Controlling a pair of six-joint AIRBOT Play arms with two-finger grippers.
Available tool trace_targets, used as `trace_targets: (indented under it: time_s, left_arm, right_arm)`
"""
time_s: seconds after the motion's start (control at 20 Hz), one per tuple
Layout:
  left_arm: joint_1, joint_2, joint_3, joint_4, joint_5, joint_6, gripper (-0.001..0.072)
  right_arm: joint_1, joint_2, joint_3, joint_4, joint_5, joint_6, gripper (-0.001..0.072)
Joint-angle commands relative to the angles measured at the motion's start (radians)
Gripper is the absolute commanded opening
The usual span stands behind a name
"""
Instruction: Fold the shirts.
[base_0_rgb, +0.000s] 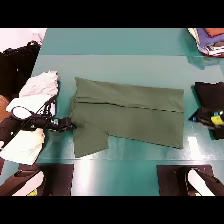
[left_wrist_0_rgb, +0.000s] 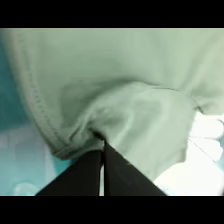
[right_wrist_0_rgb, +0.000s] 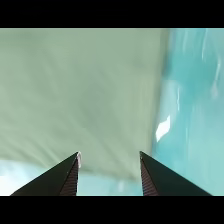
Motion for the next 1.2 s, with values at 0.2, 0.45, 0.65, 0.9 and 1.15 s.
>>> trace_targets:
  time_s: [0.2,0.45,0.65,0.9,1.15]
  left_arm:
    - [0.0,0.0,0.062,-0.011,-0.039,0.029,0.0024]
    - [0.0,0.0,0.062,-0.045,-0.028,0.03,0.0024]
    - [0.0,0.0,0.062,-0.045,-0.021,0.03,0.0024]
    - [0.0,0.018,0.062,-0.011,-0.073,0.025,0.0021]
    - [0.0,0.282,0.062,0.297,-0.233,-0.147,0.0021]
  right_arm:
    - [-0.249,0.0,-0.322,0.02,0.014,-0.08,0.0433]
    - [-0.167,0.0,-0.381,0.035,-0.086,-0.083,0.0425]
    - [-0.092,0.0,-0.381,0.036,-0.125,-0.06,0.0305]
    - [-0.024,0.0,-0.371,0.029,-0.111,-0.061,0.0015]
    - [-0.016,0.005,-0.231,-0.003,0.074,-0.062,0.0014]
